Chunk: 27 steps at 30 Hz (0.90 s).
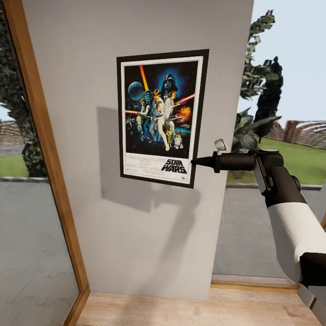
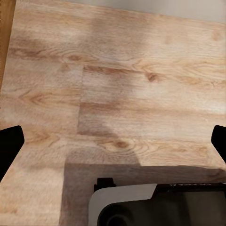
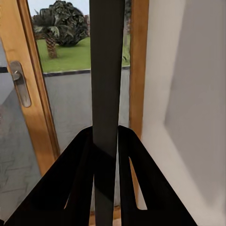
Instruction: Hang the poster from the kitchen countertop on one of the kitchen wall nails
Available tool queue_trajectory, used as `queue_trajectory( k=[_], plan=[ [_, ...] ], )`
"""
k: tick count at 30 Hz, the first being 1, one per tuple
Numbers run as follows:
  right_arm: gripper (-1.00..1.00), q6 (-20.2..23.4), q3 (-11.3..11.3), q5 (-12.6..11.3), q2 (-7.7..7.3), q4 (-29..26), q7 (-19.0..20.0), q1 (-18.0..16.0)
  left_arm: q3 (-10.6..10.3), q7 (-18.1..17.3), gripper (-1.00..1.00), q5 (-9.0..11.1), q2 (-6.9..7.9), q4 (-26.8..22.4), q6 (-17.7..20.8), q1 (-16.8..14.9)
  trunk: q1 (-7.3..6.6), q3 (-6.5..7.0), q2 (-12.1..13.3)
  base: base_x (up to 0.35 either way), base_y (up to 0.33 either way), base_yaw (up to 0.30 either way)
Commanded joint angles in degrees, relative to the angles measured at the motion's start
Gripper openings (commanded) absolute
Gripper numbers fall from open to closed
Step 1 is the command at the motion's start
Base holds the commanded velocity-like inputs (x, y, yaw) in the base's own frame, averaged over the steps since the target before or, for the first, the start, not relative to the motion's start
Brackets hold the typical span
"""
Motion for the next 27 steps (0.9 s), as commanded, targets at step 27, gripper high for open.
queue_trajectory(
  k=[27],
  plan=[
    [-1.00, 0.79, -0.03, -0.10, 0.03, 0.00, 0.24, -0.01, 0.21, -0.36, 1.00, 0.06, -0.02, -0.03, -0.03, 0.02, 0.02, -0.01, -0.03, 0.000, 0.000, 0.067]
  ],
)
